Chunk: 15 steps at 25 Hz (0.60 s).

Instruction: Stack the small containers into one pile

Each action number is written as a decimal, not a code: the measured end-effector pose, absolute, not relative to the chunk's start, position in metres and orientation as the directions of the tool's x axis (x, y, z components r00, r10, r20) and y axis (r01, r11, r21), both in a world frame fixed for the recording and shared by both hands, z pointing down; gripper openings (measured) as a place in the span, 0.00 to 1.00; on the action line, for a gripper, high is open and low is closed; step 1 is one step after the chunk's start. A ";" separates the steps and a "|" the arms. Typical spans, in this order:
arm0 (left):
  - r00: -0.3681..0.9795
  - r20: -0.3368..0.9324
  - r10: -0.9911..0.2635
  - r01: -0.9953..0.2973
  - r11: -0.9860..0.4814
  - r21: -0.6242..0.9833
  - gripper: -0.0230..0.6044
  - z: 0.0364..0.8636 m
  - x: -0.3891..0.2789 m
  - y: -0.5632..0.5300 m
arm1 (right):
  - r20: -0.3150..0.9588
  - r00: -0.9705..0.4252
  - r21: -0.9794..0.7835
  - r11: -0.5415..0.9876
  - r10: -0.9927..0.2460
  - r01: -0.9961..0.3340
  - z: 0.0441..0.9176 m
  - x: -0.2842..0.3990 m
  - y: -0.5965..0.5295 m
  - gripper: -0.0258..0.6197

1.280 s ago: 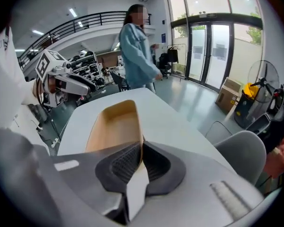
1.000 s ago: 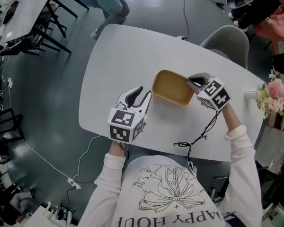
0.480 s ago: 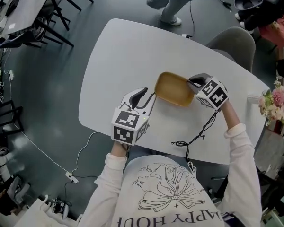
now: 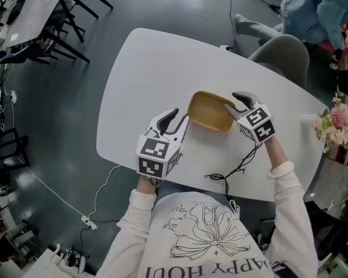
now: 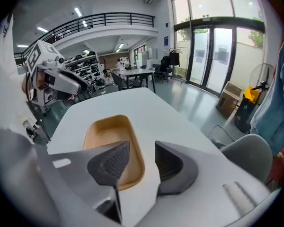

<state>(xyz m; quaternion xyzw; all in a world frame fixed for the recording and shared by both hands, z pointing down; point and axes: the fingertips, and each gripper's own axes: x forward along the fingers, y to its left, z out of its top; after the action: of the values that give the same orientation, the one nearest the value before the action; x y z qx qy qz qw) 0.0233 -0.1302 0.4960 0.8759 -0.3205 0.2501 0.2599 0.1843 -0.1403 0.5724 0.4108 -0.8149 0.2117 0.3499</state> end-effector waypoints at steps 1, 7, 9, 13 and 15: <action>0.669 0.598 -0.442 -0.694 -0.660 0.288 0.23 0.491 0.024 -0.132 | 0.721 -0.405 -0.050 0.541 -0.562 -0.840 0.562 0.185 -0.143 0.31; 0.668 0.532 -0.521 -0.704 -0.675 0.222 0.21 0.456 0.026 -0.135 | 0.528 -0.329 -0.059 0.352 -0.783 -0.934 0.485 0.181 -0.143 0.28; 0.668 0.498 -0.552 -0.708 -0.678 0.198 0.17 0.441 0.028 -0.136 | 0.455 -0.285 -0.068 0.286 -0.843 -0.956 0.457 0.181 -0.136 0.22; 0.658 0.436 -0.614 -0.728 -0.666 0.163 0.11 0.411 0.031 -0.138 | 0.339 -0.199 -0.097 0.176 -0.919 -0.980 0.410 0.179 -0.119 0.17; 0.648 0.400 -0.648 -0.742 -0.655 0.141 0.08 0.396 0.029 -0.138 | 0.296 -0.152 -0.097 0.128 -0.943 -0.987 0.391 0.176 -0.110 0.17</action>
<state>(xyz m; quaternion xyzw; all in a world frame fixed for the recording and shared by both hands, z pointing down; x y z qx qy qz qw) 0.0293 -0.1384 0.3959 0.8957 -0.3881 0.1591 0.1477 0.1758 -0.1103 0.3908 0.6463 -0.7467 0.1349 0.0812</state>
